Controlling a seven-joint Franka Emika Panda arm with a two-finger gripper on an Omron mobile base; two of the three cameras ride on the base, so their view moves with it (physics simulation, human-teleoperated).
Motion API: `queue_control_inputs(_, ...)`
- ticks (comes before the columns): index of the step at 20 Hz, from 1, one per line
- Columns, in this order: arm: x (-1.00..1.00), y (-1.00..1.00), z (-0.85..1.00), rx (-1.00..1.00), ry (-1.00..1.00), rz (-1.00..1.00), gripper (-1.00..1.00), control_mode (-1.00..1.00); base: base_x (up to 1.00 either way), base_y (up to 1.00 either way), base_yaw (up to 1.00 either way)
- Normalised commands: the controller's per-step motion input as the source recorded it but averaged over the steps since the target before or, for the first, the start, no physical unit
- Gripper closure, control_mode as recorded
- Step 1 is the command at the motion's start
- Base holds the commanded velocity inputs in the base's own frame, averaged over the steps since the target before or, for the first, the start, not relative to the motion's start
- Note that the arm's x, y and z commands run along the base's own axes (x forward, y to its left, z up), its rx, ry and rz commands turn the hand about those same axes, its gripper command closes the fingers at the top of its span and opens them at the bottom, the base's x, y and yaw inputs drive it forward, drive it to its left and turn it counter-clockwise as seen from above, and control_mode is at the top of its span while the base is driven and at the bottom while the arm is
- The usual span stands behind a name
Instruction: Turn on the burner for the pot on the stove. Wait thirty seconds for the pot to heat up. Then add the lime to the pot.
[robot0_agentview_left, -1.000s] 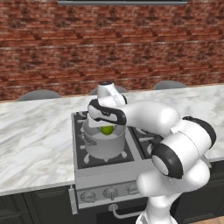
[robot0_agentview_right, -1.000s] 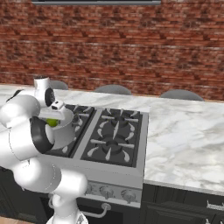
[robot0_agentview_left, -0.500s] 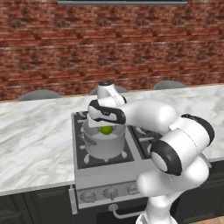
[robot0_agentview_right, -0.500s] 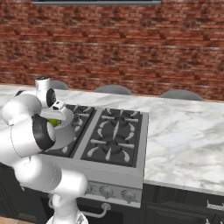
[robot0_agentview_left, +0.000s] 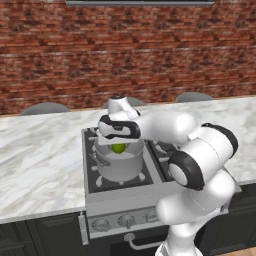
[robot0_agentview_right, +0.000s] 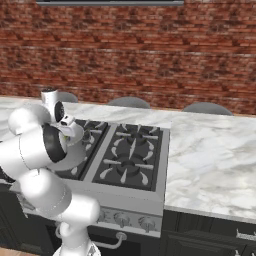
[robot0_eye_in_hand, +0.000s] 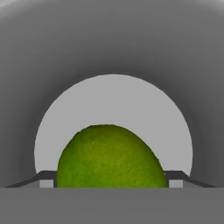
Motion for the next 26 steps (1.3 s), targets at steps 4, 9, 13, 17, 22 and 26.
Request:
queue_control_inputs(4,0.25,0.14,-0.16,-0.02,0.00,0.00,1.00,-1.00,0.00,0.00,0.00)
queue_control_inputs(9,0.27,0.04,-0.16,-0.01,0.00,0.00,1.00,-1.00,0.00,0.00,0.00)
queue_control_inputs(13,0.18,0.00,-0.16,0.00,0.00,0.00,1.00,-1.00,0.00,0.00,0.00)
queue_control_inputs(17,0.00,0.00,-0.15,0.00,0.00,0.00,1.00,-1.00,0.00,0.00,0.00)
queue_control_inputs(22,-0.13,0.00,-0.20,0.00,0.00,0.00,1.00,-1.00,0.00,0.00,0.00)
queue_control_inputs(26,-0.23,0.00,-0.16,0.00,0.00,0.00,1.00,-1.00,0.00,0.00,0.00)
